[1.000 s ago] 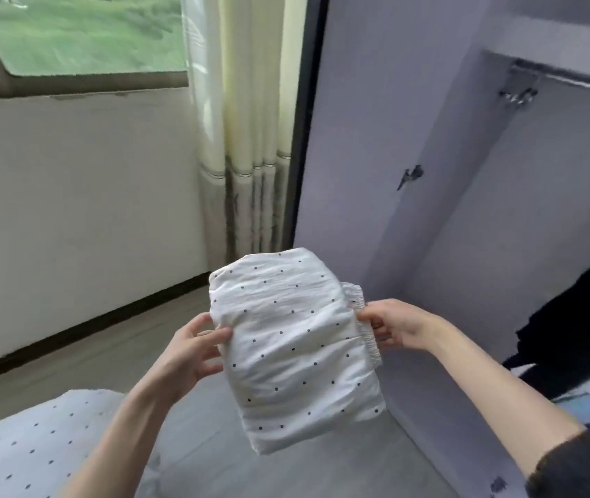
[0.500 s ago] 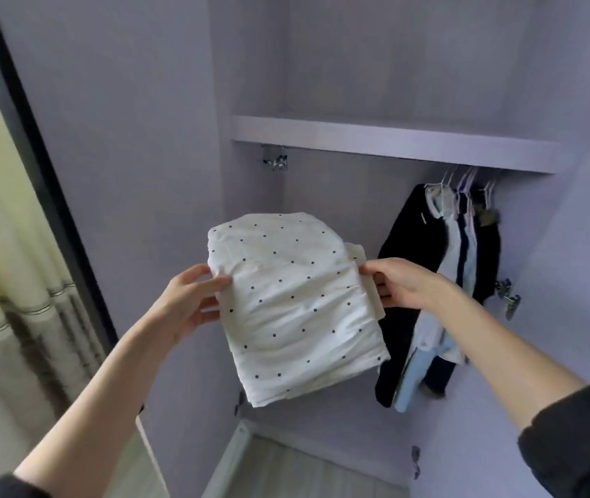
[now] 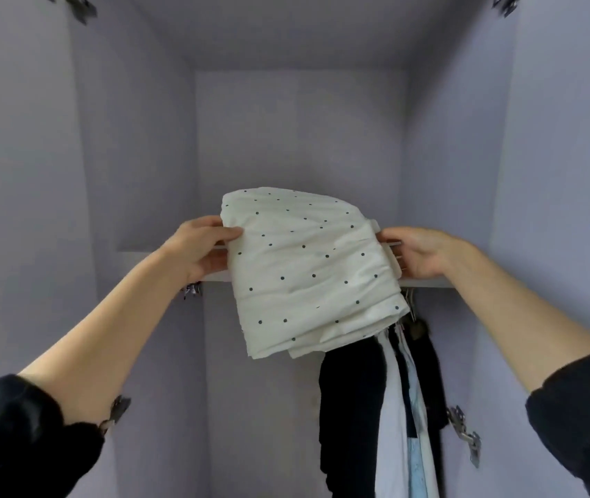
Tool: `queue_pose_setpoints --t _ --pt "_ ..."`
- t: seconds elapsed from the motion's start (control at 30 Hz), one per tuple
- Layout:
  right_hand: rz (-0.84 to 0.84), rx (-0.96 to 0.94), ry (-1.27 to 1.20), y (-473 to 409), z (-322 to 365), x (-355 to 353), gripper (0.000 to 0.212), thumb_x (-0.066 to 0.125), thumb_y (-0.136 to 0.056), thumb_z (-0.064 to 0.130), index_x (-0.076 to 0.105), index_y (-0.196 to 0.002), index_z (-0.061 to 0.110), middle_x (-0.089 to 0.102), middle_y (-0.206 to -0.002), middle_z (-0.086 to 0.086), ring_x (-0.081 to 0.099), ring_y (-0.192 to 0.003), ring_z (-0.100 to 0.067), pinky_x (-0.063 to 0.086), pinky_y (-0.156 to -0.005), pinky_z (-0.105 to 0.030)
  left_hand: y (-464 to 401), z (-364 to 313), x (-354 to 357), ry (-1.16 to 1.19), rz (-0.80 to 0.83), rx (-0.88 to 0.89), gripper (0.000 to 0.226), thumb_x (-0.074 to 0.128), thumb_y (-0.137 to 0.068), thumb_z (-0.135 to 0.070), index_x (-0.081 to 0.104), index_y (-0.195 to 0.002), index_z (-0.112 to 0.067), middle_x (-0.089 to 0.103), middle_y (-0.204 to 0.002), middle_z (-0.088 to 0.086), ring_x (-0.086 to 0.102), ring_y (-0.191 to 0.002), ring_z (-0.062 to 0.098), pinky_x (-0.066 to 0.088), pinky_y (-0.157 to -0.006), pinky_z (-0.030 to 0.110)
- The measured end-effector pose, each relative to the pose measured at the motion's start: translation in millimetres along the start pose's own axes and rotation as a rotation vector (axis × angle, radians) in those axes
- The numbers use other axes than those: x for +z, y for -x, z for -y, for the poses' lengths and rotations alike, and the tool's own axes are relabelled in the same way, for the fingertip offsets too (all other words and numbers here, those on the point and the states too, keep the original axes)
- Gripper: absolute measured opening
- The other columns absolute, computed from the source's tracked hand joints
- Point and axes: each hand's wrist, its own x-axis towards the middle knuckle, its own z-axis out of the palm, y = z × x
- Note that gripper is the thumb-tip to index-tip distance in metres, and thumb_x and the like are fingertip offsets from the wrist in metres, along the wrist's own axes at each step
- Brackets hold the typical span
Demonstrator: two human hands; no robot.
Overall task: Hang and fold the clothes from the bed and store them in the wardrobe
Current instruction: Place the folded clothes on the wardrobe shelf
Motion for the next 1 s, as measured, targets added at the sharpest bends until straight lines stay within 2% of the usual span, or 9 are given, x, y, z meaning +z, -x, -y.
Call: queue_pose_setpoints --t 0.23,0.4,0.47,0.53,0.63,0.73,0.83,0.9,1.0 --pt "-0.083 -0.053 0.028 -87 58 -77 0.01 0.057 -0.09 0.021 0.057 -0.084 0.014 0.06 -0.077 -0.003 0.056 -0.068 -0.018 0.046 -0.063 -0.03 -141 -19 71 -0.047 0.065 0.054 0.013 0.062 -0.087 -0.002 0.063 -0.098 -0.009 0.066 -0.092 0.01 0.066 -0.074 0.021 0.057 -0.053 0.03" --pt "-0.161 -0.019 0.037 -146 58 -114 0.01 0.058 -0.09 0.019 0.058 -0.082 0.013 0.063 -0.065 -0.001 0.055 -0.063 -0.017 0.046 -0.059 -0.03 -212 3 109 -0.05 0.09 -0.011 0.01 0.06 -0.087 0.001 0.06 -0.09 -0.009 0.063 -0.087 0.009 0.063 -0.075 0.021 0.058 -0.051 0.029" --pt "-0.188 0.029 0.034 -167 48 -123 0.01 0.056 -0.091 0.018 0.058 -0.083 0.013 0.064 -0.067 -0.002 0.056 -0.064 -0.017 0.045 -0.059 -0.029 -232 17 121 -0.08 0.109 -0.042 0.01 0.059 -0.088 0.001 0.059 -0.09 -0.008 0.062 -0.086 0.009 0.062 -0.073 0.021 0.057 -0.051 0.028" --pt "-0.219 0.078 0.041 -188 36 -130 0.008 0.055 -0.091 0.017 0.059 -0.086 0.012 0.064 -0.077 -0.003 0.056 -0.068 -0.017 0.045 -0.059 -0.029 -253 34 127 -0.144 0.155 -0.097 0.008 0.059 -0.089 -0.002 0.06 -0.095 -0.007 0.063 -0.086 0.009 0.063 -0.073 0.021 0.058 -0.052 0.028" --pt "-0.305 0.111 0.097 -197 27 -133 0.007 0.054 -0.092 0.013 0.059 -0.088 0.01 0.065 -0.08 -0.004 0.059 -0.068 -0.018 0.045 -0.057 -0.028 -263 50 125 -0.304 0.238 -0.205 0.02 0.06 -0.09 -0.008 0.057 -0.11 -0.002 0.064 -0.088 0.011 0.063 -0.074 0.023 0.058 -0.058 0.03" --pt "-0.411 0.07 0.263 -196 36 -125 0.011 0.055 -0.092 0.019 0.059 -0.099 0.011 0.064 -0.098 -0.006 0.058 -0.078 -0.019 0.046 -0.061 -0.028 -267 55 119 -0.547 0.303 -0.17 0.028 0.059 -0.092 -0.012 0.049 -0.118 -0.009 0.057 -0.106 0.014 0.059 -0.082 0.027 0.055 -0.069 0.035" --pt "-0.421 -0.075 0.5 -187 57 -97 0.022 0.058 -0.092 0.027 0.06 -0.11 0.015 0.06 -0.105 -0.002 0.054 -0.093 -0.017 0.044 -0.074 -0.029 -269 50 116 -0.818 0.424 0.035 0.04 0.052 -0.093 -0.008 0.045 -0.132 -0.018 0.045 -0.129 0.005 0.05 -0.11 0.022 0.047 -0.089 0.033" --pt "-0.361 -0.176 0.657 -179 69 -63 0.027 0.055 -0.093 0.031 0.061 -0.114 0.015 0.06 -0.105 -0.001 0.055 -0.093 -0.016 0.045 -0.077 -0.029 -270 48 116 -0.986 0.604 0.145 0.052 0.047 -0.091 -0.001 0.044 -0.137 -0.025 0.041 -0.139 -0.001 0.04 -0.125 0.015 0.036 -0.098 0.023" --pt "-0.191 -0.185 1.003 -167 72 -10 0.035 0.049 -0.095 0.041 0.062 -0.114 0.015 0.056 -0.095 0.001 0.056 -0.089 -0.017 0.051 -0.079 -0.032 -272 52 121 -1.195 0.825 0.155 0.069 0.041 -0.085 0.009 0.035 -0.142 -0.029 0.036 -0.14 -0.012 0.03 -0.126 0.003 0.022 -0.096 0.013"
